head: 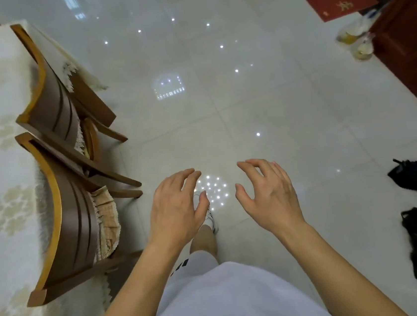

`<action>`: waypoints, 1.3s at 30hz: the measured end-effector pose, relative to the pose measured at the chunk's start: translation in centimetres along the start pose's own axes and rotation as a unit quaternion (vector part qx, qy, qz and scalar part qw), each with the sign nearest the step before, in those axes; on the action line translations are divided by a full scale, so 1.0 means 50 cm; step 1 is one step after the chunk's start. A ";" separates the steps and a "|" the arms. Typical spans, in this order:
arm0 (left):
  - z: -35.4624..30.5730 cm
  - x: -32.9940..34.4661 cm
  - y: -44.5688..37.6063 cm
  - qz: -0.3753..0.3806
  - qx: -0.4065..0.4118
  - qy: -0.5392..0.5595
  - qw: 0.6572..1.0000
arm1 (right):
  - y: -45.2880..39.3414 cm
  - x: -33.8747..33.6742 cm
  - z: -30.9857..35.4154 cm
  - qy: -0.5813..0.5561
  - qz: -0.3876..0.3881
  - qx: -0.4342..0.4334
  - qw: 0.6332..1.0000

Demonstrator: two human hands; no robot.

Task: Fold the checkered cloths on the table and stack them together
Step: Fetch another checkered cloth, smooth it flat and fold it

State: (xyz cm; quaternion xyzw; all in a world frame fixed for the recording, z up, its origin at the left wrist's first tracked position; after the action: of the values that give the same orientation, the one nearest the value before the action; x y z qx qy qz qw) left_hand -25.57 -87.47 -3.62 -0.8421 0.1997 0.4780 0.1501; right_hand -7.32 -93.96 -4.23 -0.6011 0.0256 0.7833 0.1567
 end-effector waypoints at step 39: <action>0.535 -0.215 -1.010 -0.078 -0.151 -0.029 0.985 | -1.219 0.291 0.273 -0.009 0.042 -0.156 0.987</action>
State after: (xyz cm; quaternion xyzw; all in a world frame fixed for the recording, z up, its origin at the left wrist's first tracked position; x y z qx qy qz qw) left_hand -26.28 -29.34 -4.52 -0.8536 0.0543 0.5141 0.0637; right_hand -6.52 -29.84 -5.23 -0.6097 -0.0727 0.7888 0.0281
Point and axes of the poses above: each hand's wrist, its own y-axis away from the middle knuckle, its own x-axis out of the palm, z = x × y, the point moved 7 cm from there along -y, towards the middle knuckle, and after that the axes turned 12 degrees about y, right-handed, at the moved point
